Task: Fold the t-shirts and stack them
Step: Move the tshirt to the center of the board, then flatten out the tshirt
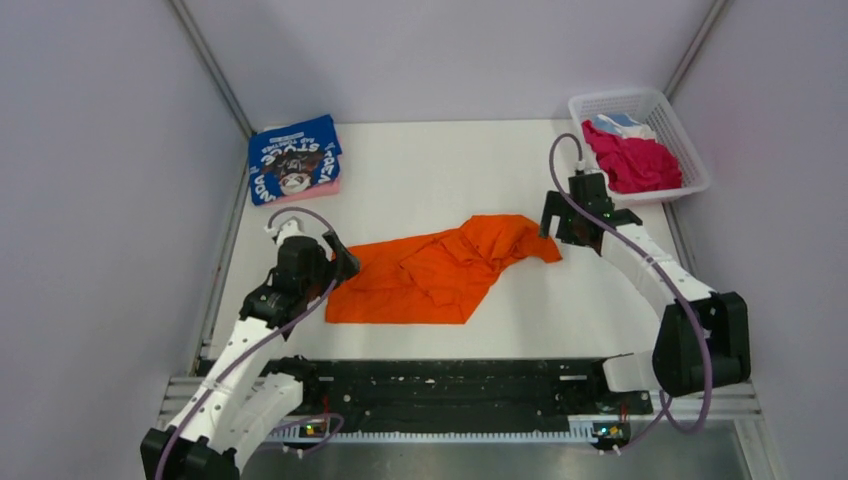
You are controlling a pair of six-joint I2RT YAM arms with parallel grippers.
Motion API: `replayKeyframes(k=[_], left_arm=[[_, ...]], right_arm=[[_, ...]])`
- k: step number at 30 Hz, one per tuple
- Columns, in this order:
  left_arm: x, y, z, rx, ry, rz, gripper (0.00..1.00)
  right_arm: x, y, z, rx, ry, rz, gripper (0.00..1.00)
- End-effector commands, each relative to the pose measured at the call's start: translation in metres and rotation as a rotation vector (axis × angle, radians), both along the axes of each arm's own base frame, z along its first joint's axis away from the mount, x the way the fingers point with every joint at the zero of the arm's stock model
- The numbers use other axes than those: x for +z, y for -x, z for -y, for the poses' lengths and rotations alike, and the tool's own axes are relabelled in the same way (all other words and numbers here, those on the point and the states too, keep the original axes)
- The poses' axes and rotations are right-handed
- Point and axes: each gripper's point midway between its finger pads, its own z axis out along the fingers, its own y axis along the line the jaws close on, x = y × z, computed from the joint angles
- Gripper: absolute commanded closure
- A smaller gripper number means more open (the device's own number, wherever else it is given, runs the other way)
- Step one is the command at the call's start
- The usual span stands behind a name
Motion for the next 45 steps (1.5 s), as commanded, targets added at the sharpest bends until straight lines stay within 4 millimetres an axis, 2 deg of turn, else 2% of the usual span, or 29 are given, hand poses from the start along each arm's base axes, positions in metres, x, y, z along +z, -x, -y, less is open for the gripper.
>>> replayKeyframes(k=[1, 3, 7, 10, 15, 18, 22, 26, 28, 29, 30, 32, 35, 39, 45], left_arm=[[-0.002, 0.000, 0.052, -0.225, 0.175, 0.004, 0.01], [-0.004, -0.005, 0.065, -0.279, 0.219, 0.003, 0.01], [-0.008, -0.024, 0.084, -0.326, 0.232, -0.016, 0.01], [-0.023, -0.038, 0.099, -0.354, 0.179, -0.096, 0.06], [-0.056, -0.054, 0.106, -0.325, 0.057, -0.237, 0.17], [-0.066, -0.060, 0.119, -0.355, 0.050, -0.263, 0.23], [-0.077, -0.064, 0.132, -0.382, 0.034, -0.305, 0.34], [-0.092, -0.058, 0.142, -0.416, 0.009, -0.352, 0.42], [-0.100, -0.055, 0.144, -0.420, -0.001, -0.377, 0.51], [-0.104, -0.054, 0.144, -0.423, -0.006, -0.391, 0.56], [-0.107, -0.053, 0.144, -0.419, -0.014, -0.405, 0.68], [-0.109, -0.052, 0.141, -0.403, -0.030, -0.424, 0.98], [-0.103, -0.056, 0.131, -0.362, -0.067, -0.406, 1.00], [-0.082, -0.056, 0.127, -0.355, -0.063, -0.349, 1.00], [-0.065, -0.048, 0.121, -0.345, -0.057, -0.316, 1.00]], right_arm=[[0.048, -0.002, 0.014, -0.147, 0.040, 0.194, 0.01], [0.053, 0.005, -0.003, -0.113, -0.011, 0.224, 0.01], [0.058, 0.016, -0.059, 0.074, -0.192, 0.285, 0.01], [0.057, 0.024, -0.093, 0.186, -0.236, 0.295, 0.01], [0.045, 0.030, -0.136, 0.301, -0.198, 0.266, 0.03], [0.032, 0.024, -0.145, 0.304, -0.144, 0.237, 0.04], [0.025, 0.006, -0.155, 0.311, -0.082, 0.232, 0.04], [0.025, -0.015, -0.162, 0.311, -0.031, 0.241, 0.04], [0.024, -0.026, -0.167, 0.312, -0.011, 0.242, 0.04], [0.021, -0.031, -0.170, 0.313, -0.002, 0.238, 0.04], [0.021, -0.036, -0.172, 0.310, 0.007, 0.235, 0.04], [0.016, -0.045, -0.178, 0.314, 0.026, 0.226, 0.04], [0.012, -0.056, -0.187, 0.333, 0.050, 0.219, 0.04], [0.000, -0.068, -0.201, 0.358, 0.071, 0.207, 0.05], [-0.024, -0.089, -0.209, 0.325, 0.120, 0.174, 0.08]])
